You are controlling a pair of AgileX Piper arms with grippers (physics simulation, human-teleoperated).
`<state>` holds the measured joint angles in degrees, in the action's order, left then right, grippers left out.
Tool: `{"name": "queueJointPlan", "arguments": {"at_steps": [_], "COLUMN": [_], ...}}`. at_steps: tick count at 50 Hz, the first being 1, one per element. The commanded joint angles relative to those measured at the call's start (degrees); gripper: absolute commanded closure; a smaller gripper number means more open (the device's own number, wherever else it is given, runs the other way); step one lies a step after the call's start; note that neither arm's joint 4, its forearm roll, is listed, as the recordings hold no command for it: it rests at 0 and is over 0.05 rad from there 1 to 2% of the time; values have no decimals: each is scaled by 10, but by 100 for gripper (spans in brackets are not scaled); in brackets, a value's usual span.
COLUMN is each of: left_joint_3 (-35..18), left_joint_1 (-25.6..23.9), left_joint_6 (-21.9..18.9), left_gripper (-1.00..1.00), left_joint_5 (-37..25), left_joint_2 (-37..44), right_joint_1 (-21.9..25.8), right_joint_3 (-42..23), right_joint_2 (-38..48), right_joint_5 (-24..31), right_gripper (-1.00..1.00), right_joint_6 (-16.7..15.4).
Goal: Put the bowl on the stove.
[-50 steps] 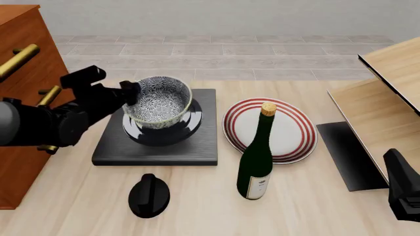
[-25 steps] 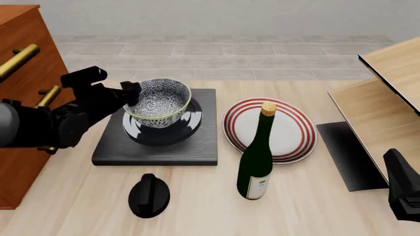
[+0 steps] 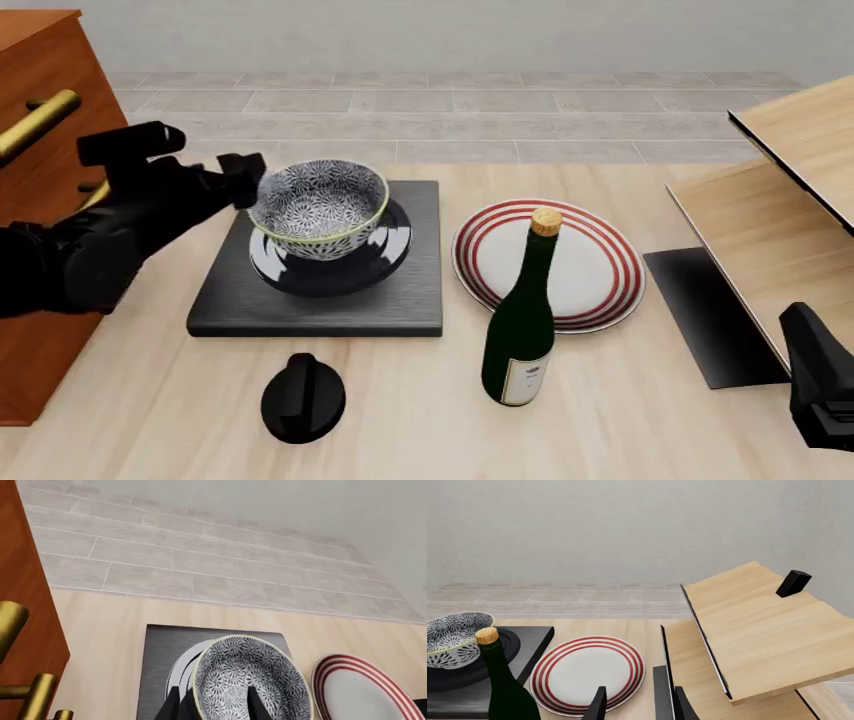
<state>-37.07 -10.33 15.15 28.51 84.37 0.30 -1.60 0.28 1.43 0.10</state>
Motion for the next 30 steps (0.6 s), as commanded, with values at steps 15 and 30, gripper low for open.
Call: {"name": "queueJointPlan", "arguments": {"at_steps": [15,30], "left_joint_3": [162,179], "left_joint_1": [-52,-40], "left_joint_6": [-83,-109], "left_gripper": [-100,-100], "left_joint_5": [-27,-123], "left_joint_2": [-247,-388], "right_joint_1": [0,0], "right_joint_3": [0,0], "right_joint_2": [0,0], "right_joint_5": [0,0], "right_gripper": [-100,-100], "right_joint_6": [0,0]}}
